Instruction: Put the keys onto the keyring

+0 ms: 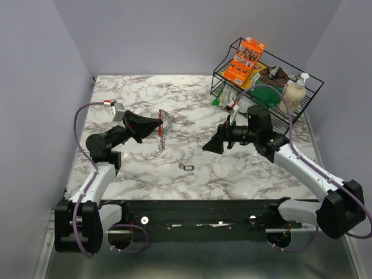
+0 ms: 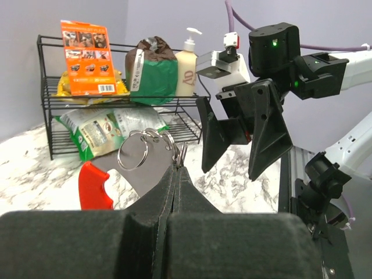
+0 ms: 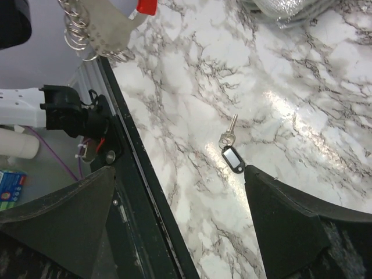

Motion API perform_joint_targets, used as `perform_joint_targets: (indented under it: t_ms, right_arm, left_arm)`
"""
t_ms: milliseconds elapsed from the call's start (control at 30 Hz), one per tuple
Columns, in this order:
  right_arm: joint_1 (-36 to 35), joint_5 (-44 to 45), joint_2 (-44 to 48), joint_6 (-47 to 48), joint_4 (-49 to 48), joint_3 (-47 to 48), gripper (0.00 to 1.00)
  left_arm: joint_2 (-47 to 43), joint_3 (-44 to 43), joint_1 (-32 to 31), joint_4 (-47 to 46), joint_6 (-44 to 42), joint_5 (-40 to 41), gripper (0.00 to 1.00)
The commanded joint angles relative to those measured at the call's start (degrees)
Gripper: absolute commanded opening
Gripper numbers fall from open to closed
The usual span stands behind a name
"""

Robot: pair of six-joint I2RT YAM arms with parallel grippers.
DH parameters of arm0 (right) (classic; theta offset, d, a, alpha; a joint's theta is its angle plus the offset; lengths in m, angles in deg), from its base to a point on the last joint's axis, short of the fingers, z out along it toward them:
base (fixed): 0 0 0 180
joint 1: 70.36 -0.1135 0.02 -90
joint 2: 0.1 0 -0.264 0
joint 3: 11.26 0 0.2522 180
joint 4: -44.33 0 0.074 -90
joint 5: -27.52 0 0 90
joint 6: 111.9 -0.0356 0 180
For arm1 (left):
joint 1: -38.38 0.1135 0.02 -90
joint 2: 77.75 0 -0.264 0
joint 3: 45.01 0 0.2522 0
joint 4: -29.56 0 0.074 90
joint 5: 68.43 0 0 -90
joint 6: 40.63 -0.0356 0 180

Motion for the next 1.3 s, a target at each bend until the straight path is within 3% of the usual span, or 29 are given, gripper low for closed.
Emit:
perform_joint_targets:
  t_ms: [0,367,700,833,1067,1267]
  right_arm:
    - [-1.7,2.8,-1.2,3.6,3.6,1.9,1.0]
    - [-11.8,15.4,-9.3,7.5,10.6,6.6,0.99]
    - [-22.3,29.4,-21.3,9.4,16.2,15.4,0.78]
    - [-24.2,34.2,-28.7,9.6,18.8,20.3,0.72]
    - [-25.6,34.7,-35.6,10.3,21.9,25.5,0.6]
    - [-27.0,34.9,-39.0,10.3,23.2,26.8,0.49]
  left_arm:
    - [-2.4,-1.3,3.8,3.9,0.5,-4.7,0.0]
    - [-3.9,-2.4,5.9,5.2,2.8,-3.6,0.0]
    - [-6.6,-5.9,7.4,17.6,-1.6,-0.4,0.0]
    - [-8.8,-8.2,8.1,27.6,-6.5,3.4,0.0]
    - [-9.9,-12.8,8.4,38.4,-12.2,5.7,0.0]
    - [-9.7,-13.5,8.4,39.4,-13.0,5.9,0.0]
